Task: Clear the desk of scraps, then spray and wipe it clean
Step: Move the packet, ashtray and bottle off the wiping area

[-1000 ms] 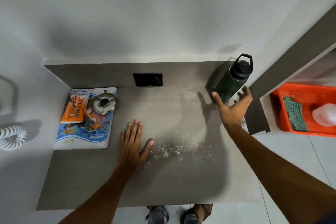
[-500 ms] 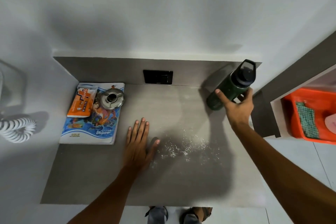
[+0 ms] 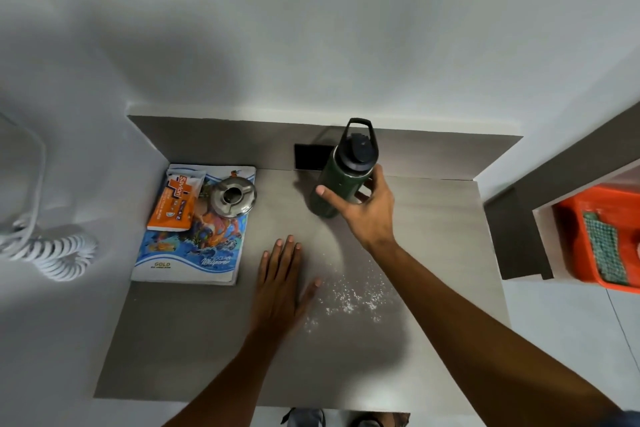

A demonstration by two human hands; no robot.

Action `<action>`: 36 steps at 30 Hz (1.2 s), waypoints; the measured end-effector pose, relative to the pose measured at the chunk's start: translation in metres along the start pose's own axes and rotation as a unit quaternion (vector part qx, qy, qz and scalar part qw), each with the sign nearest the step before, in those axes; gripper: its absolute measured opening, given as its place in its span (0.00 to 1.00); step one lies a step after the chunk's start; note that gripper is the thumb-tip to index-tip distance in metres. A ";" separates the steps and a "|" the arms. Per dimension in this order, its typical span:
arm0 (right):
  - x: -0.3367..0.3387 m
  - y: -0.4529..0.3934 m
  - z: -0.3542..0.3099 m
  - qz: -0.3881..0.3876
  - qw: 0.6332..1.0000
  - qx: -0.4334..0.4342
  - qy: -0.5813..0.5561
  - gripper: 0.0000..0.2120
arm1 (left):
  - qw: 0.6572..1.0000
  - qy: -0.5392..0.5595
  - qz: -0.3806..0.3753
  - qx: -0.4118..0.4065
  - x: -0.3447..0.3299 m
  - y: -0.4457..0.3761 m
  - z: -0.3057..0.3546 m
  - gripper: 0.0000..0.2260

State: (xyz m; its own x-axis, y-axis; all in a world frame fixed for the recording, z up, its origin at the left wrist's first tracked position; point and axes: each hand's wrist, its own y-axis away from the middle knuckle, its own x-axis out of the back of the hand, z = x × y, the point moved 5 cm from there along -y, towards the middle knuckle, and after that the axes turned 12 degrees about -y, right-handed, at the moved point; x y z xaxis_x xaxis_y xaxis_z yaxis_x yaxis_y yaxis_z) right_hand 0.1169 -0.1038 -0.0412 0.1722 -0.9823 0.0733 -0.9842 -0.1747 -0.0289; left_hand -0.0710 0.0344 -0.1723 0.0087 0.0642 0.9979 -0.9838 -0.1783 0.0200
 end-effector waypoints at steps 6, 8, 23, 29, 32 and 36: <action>-0.031 -0.015 -0.002 -0.011 1.000 0.007 0.009 0.46 | 1.000 0.009 0.021 0.012 -0.002 0.002 0.000 0.37; -0.042 -0.019 -0.004 -0.025 0.999 0.014 0.015 0.46 | 0.999 0.015 0.028 0.014 -0.002 0.002 0.000 0.36; -0.075 -0.028 0.002 -0.084 0.995 0.002 0.059 0.47 | 0.999 0.012 0.037 0.018 -0.002 0.001 0.001 0.37; -0.074 -0.029 0.012 -0.091 0.993 -0.040 0.066 0.45 | 0.999 0.000 0.028 0.019 0.001 0.002 0.003 0.37; -0.063 -0.024 0.018 -0.100 0.991 -0.055 0.068 0.47 | 0.999 0.002 0.037 0.017 0.005 0.001 0.004 0.37; -0.030 -0.018 0.024 -0.103 0.990 -0.063 0.070 0.51 | 0.999 -0.005 0.036 0.012 0.004 0.000 0.003 0.35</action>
State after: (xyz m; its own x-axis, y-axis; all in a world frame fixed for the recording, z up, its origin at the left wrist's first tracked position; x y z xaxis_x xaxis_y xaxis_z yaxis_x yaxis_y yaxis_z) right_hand 0.1303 -0.0727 -0.0666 0.3712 -0.9062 0.2026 -0.9276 -0.3523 0.1241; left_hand -0.0707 0.0312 -0.1680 -0.0606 0.0408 0.9973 -0.9773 -0.2057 -0.0510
